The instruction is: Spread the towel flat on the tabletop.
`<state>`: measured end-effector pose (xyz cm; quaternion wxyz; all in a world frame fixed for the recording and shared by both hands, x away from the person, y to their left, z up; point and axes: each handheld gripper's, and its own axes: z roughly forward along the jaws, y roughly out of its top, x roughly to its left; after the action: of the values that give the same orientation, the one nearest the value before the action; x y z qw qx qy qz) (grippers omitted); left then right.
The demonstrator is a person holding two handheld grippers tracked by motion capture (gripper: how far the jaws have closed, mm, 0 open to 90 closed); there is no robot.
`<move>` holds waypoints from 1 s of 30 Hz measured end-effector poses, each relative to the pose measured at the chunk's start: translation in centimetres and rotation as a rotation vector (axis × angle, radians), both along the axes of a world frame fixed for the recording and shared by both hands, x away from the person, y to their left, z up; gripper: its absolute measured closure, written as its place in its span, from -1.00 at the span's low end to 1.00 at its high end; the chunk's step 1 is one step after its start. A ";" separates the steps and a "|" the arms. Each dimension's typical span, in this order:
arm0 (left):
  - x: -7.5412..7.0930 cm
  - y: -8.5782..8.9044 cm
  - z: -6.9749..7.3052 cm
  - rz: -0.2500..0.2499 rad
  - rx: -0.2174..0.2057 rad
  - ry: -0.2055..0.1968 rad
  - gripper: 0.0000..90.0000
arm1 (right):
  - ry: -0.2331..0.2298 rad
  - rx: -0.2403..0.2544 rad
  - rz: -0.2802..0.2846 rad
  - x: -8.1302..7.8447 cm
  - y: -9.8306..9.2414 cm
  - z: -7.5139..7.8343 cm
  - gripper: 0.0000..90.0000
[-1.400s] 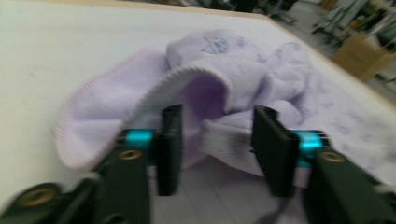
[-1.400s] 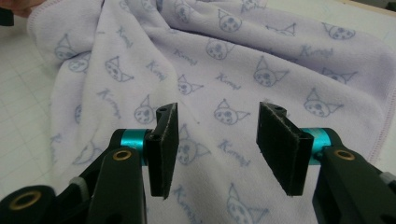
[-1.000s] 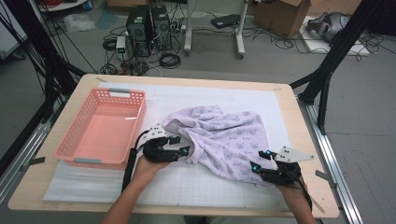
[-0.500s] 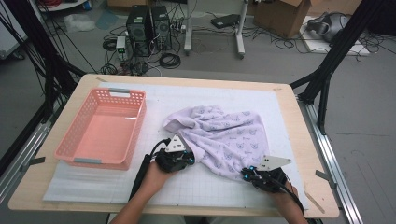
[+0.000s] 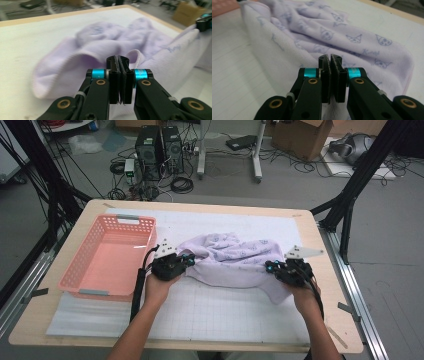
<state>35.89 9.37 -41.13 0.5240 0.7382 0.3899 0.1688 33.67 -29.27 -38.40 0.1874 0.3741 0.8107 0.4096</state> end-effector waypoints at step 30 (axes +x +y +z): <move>-3.7 2.2 -1.8 -0.077 0.026 0.014 0.14 | -0.122 0.038 -0.104 -3.2 -3.4 -1.1 0.53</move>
<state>32.23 11.58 -42.90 0.5178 0.7606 0.3627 0.1480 30.51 -32.69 -39.46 0.2502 0.3933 0.7694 0.4367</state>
